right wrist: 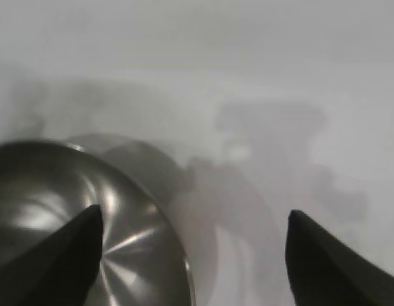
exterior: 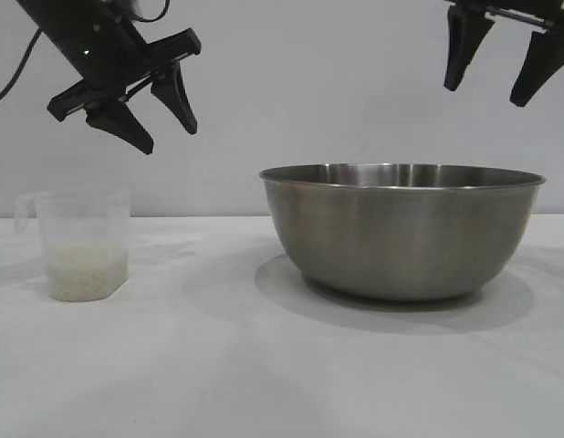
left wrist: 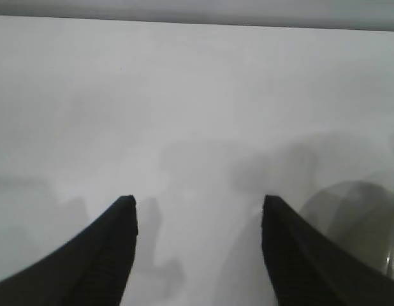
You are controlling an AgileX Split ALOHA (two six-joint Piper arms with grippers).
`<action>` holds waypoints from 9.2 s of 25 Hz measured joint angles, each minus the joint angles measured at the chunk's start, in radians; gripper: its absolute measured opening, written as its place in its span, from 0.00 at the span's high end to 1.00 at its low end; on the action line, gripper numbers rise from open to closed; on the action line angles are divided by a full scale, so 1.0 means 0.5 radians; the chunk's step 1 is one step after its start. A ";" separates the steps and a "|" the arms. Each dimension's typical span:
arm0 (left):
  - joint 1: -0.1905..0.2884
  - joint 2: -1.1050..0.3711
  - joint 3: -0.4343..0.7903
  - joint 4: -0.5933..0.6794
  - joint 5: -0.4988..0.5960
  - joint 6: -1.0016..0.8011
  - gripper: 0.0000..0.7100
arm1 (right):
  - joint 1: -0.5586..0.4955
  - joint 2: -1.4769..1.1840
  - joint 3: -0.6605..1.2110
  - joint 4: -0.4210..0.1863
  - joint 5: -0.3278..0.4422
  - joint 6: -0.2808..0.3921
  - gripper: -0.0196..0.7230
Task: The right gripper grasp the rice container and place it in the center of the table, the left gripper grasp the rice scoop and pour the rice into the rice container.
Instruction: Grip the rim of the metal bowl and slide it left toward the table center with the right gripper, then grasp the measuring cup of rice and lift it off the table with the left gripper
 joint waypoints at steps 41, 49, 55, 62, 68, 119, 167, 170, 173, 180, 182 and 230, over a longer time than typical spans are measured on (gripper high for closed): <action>0.000 0.000 0.000 0.000 0.041 0.000 0.47 | 0.215 0.459 0.000 0.083 -0.037 0.005 0.97; 0.000 0.000 0.000 0.000 0.041 0.000 0.47 | 0.481 0.447 0.000 0.099 -0.033 0.002 0.97; 0.000 0.000 0.000 0.000 0.041 0.000 0.47 | 0.506 0.502 0.000 0.068 -0.031 0.002 0.97; 0.000 0.000 0.000 0.000 0.041 0.000 0.47 | 0.503 0.519 0.000 0.034 -0.031 0.002 0.91; 0.000 0.000 0.000 0.000 0.050 0.000 0.47 | 0.503 0.519 0.000 0.022 -0.031 0.006 0.29; 0.000 -0.004 0.000 0.021 0.107 -0.004 0.47 | -0.275 -2.900 2.011 -0.289 0.032 0.047 0.26; 0.000 -0.913 0.000 1.126 0.923 -0.356 0.47 | -0.182 -3.945 2.430 -0.268 -0.171 0.051 0.26; 0.000 -1.024 0.000 1.261 1.145 -0.461 0.47 | -0.182 -3.945 2.430 -0.268 -0.171 0.051 0.26; 0.000 -1.135 0.000 1.326 1.344 -0.544 0.47 | -0.182 -3.945 2.430 -0.268 -0.171 0.051 0.26; 0.000 -1.462 0.241 1.367 1.487 -0.626 0.47 | -0.182 -3.945 2.430 -0.268 -0.171 0.051 0.26; 0.000 -1.590 0.370 1.367 1.461 -0.629 0.47 | -0.182 -3.945 2.430 -0.268 -0.171 0.051 0.26; 0.000 -1.212 2.851 1.625 -2.958 -1.095 0.47 | -0.182 -3.945 2.430 -0.265 -0.171 0.051 0.26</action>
